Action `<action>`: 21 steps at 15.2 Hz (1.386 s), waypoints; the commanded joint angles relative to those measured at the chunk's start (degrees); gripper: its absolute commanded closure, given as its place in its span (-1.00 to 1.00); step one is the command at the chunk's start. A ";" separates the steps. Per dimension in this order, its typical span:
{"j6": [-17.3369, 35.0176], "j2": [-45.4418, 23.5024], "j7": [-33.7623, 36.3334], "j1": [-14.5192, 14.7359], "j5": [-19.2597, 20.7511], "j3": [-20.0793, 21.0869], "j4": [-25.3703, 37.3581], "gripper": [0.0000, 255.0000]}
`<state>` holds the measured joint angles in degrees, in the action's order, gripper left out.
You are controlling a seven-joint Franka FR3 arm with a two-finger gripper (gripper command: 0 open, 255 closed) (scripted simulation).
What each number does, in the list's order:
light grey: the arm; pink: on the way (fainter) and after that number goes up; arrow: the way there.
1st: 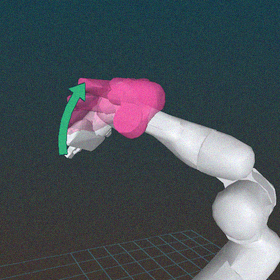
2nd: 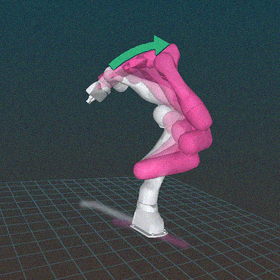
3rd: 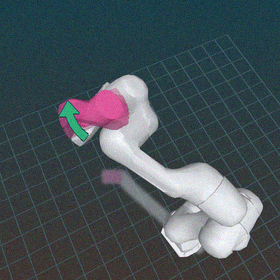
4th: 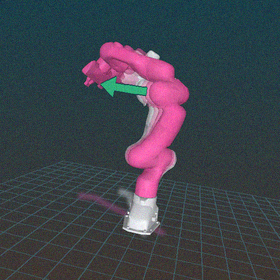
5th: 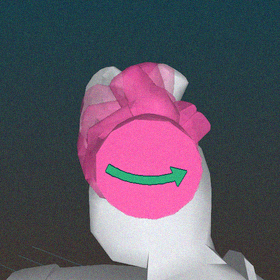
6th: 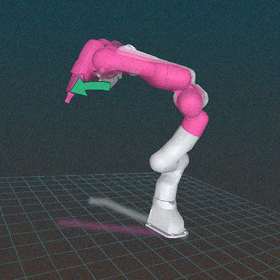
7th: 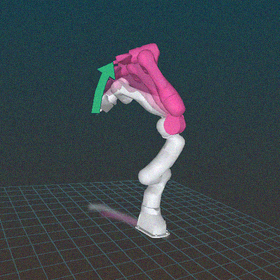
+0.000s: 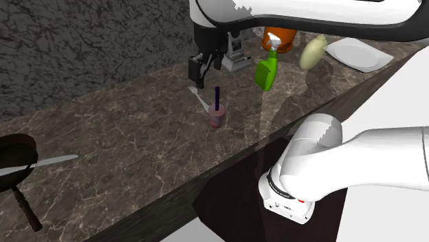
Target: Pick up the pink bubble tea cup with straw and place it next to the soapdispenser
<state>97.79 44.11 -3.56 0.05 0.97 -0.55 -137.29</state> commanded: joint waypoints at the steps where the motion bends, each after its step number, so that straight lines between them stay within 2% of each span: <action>1: 0.00 0.00 0.00 0.00 0.00 0.00 0.00 -1.00; 7: -1.50 -15.85 18.41 -4.90 6.96 11.18 2.32 -1.00; 12: -5.81 -31.13 34.47 -8.33 13.59 17.02 5.92 -1.00; 21: -0.46 -30.62 35.03 -8.85 14.61 16.01 -0.22 -1.00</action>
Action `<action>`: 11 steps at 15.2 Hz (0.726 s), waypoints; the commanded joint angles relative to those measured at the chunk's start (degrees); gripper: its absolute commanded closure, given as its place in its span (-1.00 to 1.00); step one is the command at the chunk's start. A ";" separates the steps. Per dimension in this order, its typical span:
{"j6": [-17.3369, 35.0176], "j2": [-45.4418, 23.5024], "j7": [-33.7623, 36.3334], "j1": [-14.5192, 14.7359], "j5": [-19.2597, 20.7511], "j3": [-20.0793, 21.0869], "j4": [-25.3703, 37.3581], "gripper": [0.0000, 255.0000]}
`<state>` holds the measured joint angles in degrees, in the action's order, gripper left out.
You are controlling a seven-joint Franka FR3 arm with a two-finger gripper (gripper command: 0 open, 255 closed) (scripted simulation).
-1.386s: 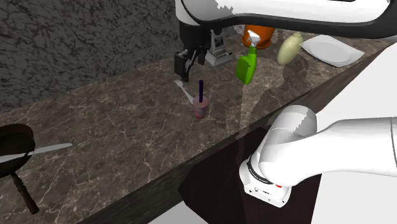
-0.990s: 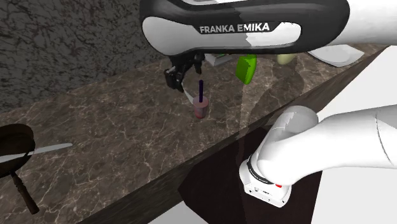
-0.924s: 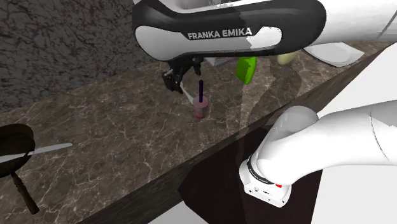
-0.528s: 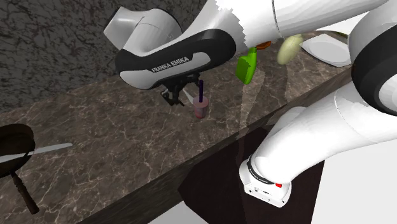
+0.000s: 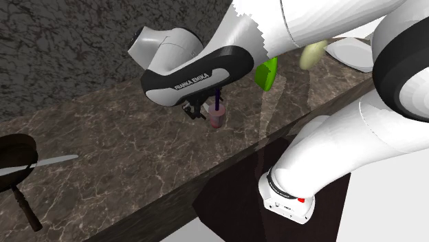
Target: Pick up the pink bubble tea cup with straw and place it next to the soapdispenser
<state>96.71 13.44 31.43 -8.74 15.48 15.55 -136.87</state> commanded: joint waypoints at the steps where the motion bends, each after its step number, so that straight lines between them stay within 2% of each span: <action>1: 0.62 0.06 0.04 -0.06 0.10 -0.09 -0.65 -1.00; 7: 0.61 0.05 0.04 -0.06 0.10 -0.09 -0.63 -1.00; 8: 0.61 0.05 0.04 -0.06 0.10 -0.09 -0.63 1.00; 11: 0.62 0.04 0.02 -0.08 0.12 -0.11 -0.63 1.00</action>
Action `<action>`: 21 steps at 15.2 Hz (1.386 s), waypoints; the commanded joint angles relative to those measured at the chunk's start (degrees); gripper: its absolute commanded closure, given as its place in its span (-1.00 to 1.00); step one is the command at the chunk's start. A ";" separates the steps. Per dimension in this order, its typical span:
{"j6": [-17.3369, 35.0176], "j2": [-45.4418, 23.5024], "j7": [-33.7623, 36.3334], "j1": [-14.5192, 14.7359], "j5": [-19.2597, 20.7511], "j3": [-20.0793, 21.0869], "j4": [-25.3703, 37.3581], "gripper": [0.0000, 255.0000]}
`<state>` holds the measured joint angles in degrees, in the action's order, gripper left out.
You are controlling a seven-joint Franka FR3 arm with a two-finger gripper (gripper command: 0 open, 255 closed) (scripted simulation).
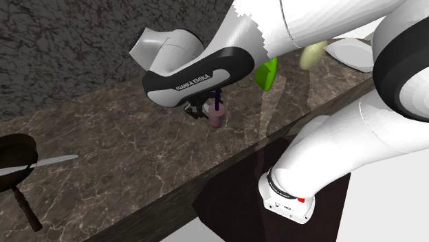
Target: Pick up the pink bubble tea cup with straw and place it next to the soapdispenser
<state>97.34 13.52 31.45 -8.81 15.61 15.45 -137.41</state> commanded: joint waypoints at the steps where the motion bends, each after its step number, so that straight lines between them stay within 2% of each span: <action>1: -0.02 -0.05 0.00 -0.01 -0.01 -0.01 -0.05 1.00; 6: -0.01 -0.02 0.02 0.01 -0.03 0.01 -0.10 1.00; 20: -10.46 4.09 -3.75 0.11 -0.77 -0.32 7.00 1.00; 21: -9.74 3.90 -3.50 0.12 -0.76 -0.29 6.45 1.00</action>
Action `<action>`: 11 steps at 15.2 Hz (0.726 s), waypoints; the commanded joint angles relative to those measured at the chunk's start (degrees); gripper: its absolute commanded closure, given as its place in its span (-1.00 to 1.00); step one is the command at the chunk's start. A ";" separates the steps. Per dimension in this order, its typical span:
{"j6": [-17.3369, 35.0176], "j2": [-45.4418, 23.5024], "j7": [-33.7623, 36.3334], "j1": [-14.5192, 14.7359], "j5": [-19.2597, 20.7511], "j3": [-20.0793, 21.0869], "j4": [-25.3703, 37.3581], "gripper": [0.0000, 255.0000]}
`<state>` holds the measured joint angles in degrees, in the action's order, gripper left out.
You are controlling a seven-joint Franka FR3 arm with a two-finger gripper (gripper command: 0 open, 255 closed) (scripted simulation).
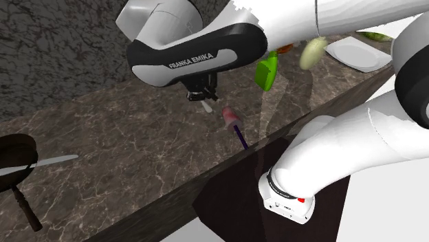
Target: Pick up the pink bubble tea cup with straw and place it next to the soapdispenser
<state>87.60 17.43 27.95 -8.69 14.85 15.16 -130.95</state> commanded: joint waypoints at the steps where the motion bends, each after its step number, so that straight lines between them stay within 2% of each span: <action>1: 0.01 -0.01 0.00 0.00 0.00 0.00 -0.01 -1.00; 11: 17.38 28.01 -3.50 3.93 -5.75 -5.51 -32.60 -1.00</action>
<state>103.55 42.03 24.70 -5.40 9.75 10.17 -159.99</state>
